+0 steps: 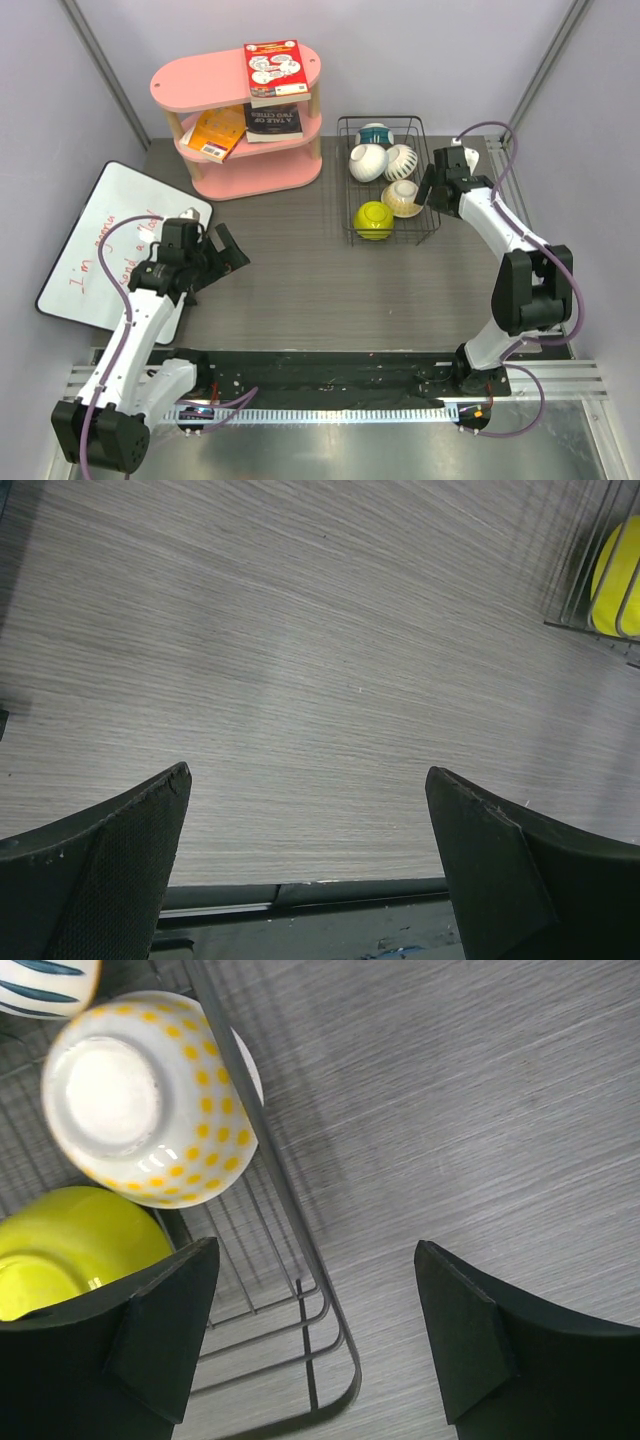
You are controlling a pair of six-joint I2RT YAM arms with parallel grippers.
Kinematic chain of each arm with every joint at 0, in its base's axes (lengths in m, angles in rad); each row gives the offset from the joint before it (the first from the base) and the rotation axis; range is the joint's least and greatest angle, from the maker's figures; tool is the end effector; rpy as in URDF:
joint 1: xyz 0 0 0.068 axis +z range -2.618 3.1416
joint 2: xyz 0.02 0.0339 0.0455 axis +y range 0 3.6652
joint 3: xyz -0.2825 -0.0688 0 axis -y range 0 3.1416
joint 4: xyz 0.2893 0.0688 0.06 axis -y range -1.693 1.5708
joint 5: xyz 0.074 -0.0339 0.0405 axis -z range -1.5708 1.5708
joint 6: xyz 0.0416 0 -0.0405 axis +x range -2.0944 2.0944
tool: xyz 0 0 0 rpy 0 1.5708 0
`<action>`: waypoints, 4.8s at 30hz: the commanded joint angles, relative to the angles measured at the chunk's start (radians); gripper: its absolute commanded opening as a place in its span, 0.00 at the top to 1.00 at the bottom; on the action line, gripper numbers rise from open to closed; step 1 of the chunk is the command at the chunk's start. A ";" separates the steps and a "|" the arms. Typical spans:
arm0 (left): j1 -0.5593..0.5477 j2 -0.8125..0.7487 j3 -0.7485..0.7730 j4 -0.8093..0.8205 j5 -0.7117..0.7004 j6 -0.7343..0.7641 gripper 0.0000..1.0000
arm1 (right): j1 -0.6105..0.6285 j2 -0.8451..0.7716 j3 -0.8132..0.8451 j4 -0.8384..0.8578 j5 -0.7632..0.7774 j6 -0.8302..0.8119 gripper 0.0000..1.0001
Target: Unload the bowls from the dish rack
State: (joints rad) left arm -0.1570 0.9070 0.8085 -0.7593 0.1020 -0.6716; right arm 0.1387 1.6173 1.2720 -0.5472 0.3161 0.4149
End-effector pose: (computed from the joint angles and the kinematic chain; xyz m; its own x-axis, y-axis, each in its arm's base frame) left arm 0.2119 -0.0378 0.2800 -0.7226 -0.5123 -0.4641 -0.2916 0.8346 -0.4673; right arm 0.3949 0.0421 0.2658 -0.6808 0.2918 -0.6718 0.3674 0.9295 0.0314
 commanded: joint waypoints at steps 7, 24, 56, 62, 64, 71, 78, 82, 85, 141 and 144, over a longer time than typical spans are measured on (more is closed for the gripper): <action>0.001 0.009 0.001 0.021 0.013 0.010 0.00 | -0.017 0.026 -0.036 0.056 -0.029 -0.013 0.29; 0.001 -0.003 -0.008 0.032 0.011 0.001 0.00 | -0.017 -0.151 -0.256 0.092 -0.020 -0.037 0.91; -0.215 0.323 0.366 0.003 -0.094 0.089 0.00 | 0.004 -0.655 -0.572 -0.152 -0.291 0.277 0.65; -0.306 0.512 0.518 0.031 -0.108 0.109 0.00 | 0.004 -0.680 -0.611 -0.135 -0.295 0.283 0.47; -0.349 0.556 0.555 0.037 -0.108 0.116 0.00 | 0.004 -0.689 -0.615 -0.135 -0.276 0.282 0.44; -0.483 0.775 0.799 0.006 -0.142 0.161 0.00 | 0.006 -0.691 -0.609 -0.143 -0.265 0.279 0.35; -0.538 0.933 0.952 0.000 -0.134 0.168 0.00 | 0.004 -0.703 -0.589 -0.160 -0.250 0.269 0.31; -0.558 1.042 1.046 -0.023 -0.146 0.199 0.00 | 0.004 -0.717 -0.574 -0.183 -0.235 0.252 0.30; -0.558 1.131 1.115 -0.034 -0.169 0.207 0.00 | 0.004 -0.734 -0.568 -0.191 -0.233 0.246 0.30; -0.716 0.635 0.276 -0.003 -0.512 -0.203 1.00 | 0.045 -0.490 -0.530 0.020 -0.287 0.265 0.55; -0.714 0.641 0.291 -0.041 -0.519 -0.224 1.00 | 0.082 -0.484 -0.525 0.026 -0.276 0.292 0.57</action>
State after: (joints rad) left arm -0.8837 1.5970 1.0882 -0.6041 -0.2642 -0.9031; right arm 0.1993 1.1198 0.7204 -0.5259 -0.0681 0.6861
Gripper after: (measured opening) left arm 0.014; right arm 0.445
